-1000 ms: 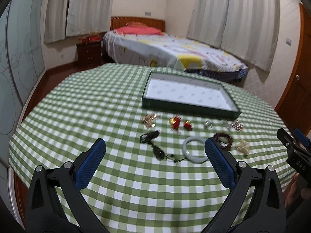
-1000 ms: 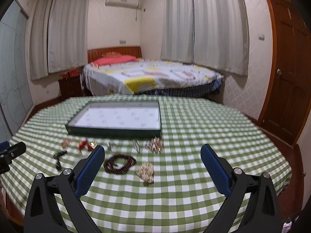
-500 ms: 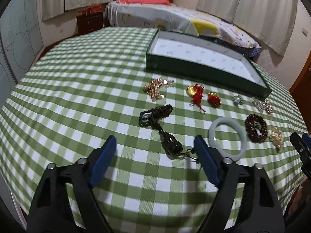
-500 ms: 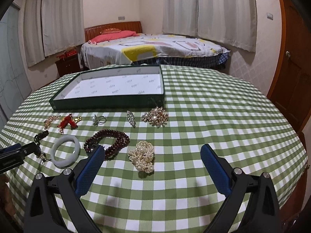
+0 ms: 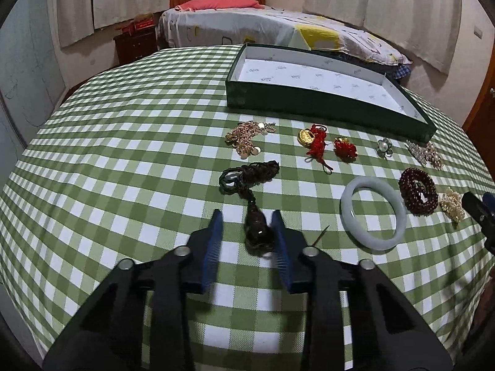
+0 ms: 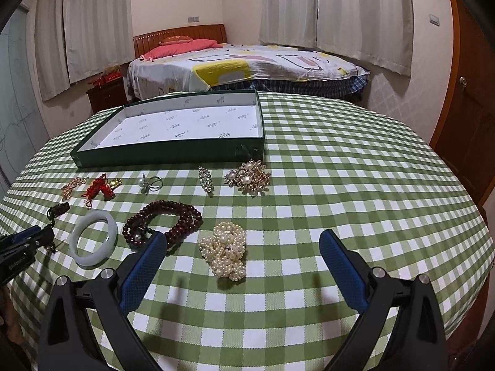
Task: Organize jewelry
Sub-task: 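Grasp the black beaded pendant necklace with the left gripper while the right grasps the pearl cluster, then carry the necklace and pearls into the green box and open both grippers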
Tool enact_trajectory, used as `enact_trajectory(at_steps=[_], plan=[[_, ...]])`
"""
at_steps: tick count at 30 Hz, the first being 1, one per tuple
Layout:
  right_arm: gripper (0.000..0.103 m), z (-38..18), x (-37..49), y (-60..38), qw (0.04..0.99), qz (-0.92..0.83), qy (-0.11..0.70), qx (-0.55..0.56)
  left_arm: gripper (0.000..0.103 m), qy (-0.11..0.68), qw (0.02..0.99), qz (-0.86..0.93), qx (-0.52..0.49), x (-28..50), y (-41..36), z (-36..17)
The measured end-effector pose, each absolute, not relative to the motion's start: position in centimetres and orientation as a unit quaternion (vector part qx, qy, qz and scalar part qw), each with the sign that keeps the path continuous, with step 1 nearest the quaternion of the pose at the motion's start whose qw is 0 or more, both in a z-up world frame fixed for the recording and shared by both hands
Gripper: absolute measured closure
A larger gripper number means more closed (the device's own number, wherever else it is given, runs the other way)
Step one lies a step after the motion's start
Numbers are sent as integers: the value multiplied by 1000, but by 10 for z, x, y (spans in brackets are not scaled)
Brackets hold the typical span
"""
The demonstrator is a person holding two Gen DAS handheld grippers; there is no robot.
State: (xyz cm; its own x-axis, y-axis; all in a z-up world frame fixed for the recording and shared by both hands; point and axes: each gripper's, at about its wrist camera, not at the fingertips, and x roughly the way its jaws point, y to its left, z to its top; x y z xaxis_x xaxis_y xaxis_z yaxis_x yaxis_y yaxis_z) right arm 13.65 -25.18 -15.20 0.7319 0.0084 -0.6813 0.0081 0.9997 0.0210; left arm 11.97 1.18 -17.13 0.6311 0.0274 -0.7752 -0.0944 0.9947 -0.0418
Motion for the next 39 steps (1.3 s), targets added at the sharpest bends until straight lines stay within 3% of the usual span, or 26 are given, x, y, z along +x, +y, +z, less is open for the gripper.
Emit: enact_trajectory(at_steps=[7,8,11,23,24,27,32,35,37,39], plan=[[7,-155,140,-251,929,2,369,10,66,427,903,27,-40,124,8,-171],[7,-155,140,-251,929,2,370,9,67,427,903,24,-36,124,7,-171],[7,-157,141,-252,928,2,373,11,86,422,906,13,-43,123,7,-171],[9,-164,150,-253,923,5,385,16,86,421,906,15,-55,121,13,-172],[13,-165,150,-252,923,5,385,15,86,420,906,15,-55,121,13,-172],[40,-171,152,-252,918,11,397,16,86,420,906,15,-52,120,12,-172],[45,-176,152,-252,914,15,404,18,86,420,906,15,-53,120,12,-172],[56,-176,151,-247,915,25,404,8,86,419,906,15,-55,120,13,-172],[72,-176,149,-245,915,42,401,12,86,419,906,15,-57,119,13,-172],[75,-175,147,-245,915,44,400,11,86,418,906,14,-59,119,14,-171]])
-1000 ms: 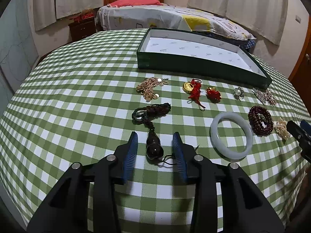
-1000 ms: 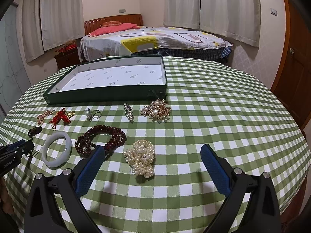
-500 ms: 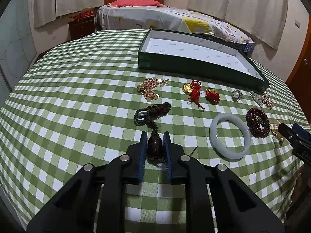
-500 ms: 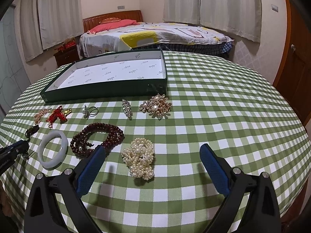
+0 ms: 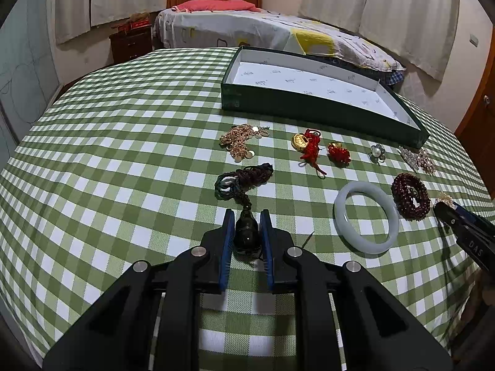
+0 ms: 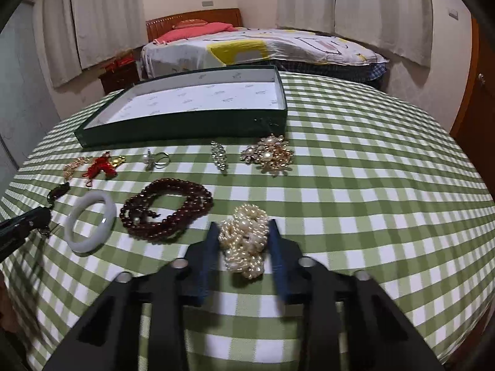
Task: Organize jewelry
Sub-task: 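Carry the necklace and pearls into the green box and open both grippers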
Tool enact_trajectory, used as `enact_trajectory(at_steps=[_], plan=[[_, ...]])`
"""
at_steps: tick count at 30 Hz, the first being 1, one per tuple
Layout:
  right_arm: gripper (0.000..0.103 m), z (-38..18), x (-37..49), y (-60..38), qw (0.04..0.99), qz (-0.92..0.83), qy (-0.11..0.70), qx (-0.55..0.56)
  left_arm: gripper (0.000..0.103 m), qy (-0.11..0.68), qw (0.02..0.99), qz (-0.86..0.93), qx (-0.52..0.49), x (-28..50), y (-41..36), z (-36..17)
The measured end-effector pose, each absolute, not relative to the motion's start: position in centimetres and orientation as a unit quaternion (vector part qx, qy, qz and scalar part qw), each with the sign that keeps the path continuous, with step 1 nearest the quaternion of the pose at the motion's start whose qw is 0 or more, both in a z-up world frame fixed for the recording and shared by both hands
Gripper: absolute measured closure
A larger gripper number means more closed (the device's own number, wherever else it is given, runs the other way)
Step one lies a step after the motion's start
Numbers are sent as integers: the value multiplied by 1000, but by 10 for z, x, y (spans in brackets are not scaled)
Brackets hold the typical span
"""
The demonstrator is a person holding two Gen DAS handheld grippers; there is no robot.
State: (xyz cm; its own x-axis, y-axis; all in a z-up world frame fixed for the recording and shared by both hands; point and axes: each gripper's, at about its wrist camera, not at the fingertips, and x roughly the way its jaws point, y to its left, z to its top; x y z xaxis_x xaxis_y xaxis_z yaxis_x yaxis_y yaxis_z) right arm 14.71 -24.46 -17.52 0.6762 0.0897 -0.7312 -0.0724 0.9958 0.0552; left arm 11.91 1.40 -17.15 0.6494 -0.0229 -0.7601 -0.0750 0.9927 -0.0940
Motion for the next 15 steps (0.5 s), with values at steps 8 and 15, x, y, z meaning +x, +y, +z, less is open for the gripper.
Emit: enact_trajectory(at_steps=[8,15], plan=[[79,-169,144,-248,919,47,390,24,86,413,908,18,-68,117,17,-168],[80,-164,141,-250,922,49,383,31,86,397,915,17,-66,112,16,-156]])
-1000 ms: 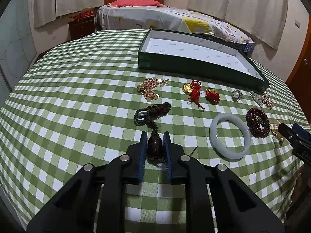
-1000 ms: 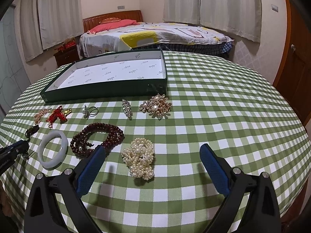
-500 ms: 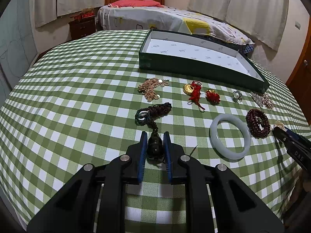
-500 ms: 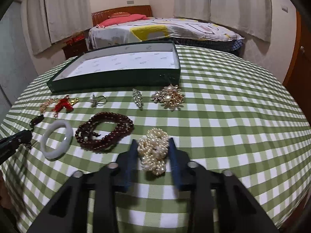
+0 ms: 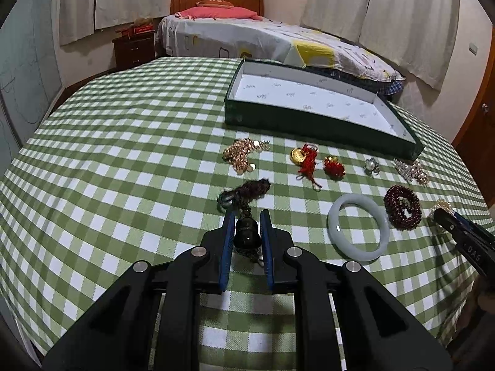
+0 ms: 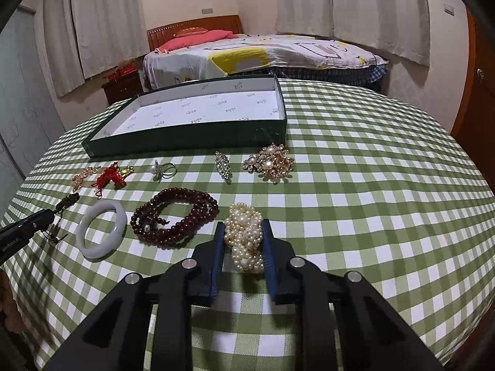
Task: Organize jewelry
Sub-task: 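Carry the necklace and pearls into the green box and open both grippers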
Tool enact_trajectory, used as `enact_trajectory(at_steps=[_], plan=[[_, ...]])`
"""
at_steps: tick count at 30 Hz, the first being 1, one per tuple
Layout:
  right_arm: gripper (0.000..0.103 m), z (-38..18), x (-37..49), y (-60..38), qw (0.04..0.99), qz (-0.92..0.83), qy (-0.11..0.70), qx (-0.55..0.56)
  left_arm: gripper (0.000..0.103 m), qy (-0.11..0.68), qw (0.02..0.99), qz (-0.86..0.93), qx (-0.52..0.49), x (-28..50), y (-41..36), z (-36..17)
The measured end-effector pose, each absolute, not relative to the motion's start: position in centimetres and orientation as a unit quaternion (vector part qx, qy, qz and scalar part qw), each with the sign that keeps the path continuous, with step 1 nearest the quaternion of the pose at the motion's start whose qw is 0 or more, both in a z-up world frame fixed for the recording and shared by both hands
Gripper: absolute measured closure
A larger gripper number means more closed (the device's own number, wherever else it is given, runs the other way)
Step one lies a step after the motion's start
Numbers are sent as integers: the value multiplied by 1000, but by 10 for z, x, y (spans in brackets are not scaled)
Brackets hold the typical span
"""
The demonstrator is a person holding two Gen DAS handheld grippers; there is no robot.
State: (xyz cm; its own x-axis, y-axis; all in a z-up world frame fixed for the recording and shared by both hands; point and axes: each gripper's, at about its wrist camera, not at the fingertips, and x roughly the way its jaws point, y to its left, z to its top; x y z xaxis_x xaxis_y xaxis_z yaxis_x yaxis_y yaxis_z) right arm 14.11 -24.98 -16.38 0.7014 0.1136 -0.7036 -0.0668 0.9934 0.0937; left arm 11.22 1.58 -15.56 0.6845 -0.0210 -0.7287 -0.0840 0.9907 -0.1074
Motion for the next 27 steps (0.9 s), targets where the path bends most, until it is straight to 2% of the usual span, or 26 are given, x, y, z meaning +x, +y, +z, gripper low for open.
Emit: enact_trajectory(at_steps=[27], plan=[[80,-115,136,-249,942,65,326,43,86,321,945,-1,-65,106,6,-85]])
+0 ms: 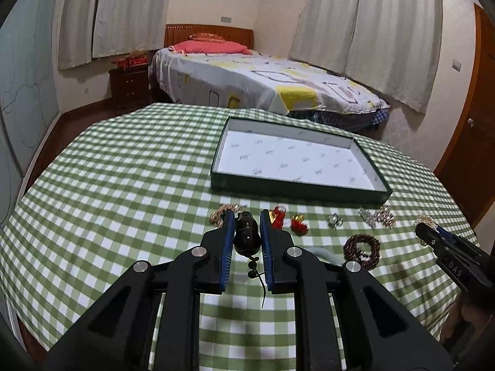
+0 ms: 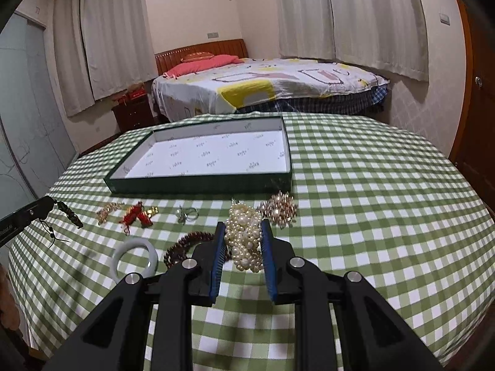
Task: Organize jewelry
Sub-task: 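Carry the necklace and pearls into the green box and open both grippers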
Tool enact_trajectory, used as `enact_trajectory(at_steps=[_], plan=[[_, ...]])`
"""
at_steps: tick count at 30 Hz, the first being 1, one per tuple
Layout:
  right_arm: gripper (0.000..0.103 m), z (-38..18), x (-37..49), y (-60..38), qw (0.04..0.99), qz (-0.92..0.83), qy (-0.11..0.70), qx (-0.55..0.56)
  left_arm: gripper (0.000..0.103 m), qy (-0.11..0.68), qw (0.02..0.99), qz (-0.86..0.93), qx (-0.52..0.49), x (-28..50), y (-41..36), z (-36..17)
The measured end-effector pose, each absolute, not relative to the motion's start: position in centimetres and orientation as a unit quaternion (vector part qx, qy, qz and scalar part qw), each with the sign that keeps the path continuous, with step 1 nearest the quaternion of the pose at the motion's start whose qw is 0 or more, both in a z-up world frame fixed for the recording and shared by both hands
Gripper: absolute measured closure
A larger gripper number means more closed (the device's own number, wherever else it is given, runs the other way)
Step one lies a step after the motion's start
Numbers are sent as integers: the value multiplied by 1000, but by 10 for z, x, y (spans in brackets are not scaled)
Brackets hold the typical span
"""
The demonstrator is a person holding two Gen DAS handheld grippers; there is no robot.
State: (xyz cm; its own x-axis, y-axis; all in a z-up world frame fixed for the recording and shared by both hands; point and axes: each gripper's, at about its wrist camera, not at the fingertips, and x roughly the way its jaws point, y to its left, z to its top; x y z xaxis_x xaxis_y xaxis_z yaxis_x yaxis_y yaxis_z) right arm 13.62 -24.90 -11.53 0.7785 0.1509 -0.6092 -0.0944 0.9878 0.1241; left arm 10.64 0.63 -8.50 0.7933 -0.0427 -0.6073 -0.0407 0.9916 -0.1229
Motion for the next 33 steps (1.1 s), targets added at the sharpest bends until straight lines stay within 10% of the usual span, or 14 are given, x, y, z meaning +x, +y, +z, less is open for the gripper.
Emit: enact_trajectory(at_steps=[19,33], plan=[[80,-73,229,-237,958,89,270,29,86,252,966,-32,-54,212,-23,-39],[80,-150,306,-238,919,84,384,23,86,376,924,-22,-62,308,-19,-135]])
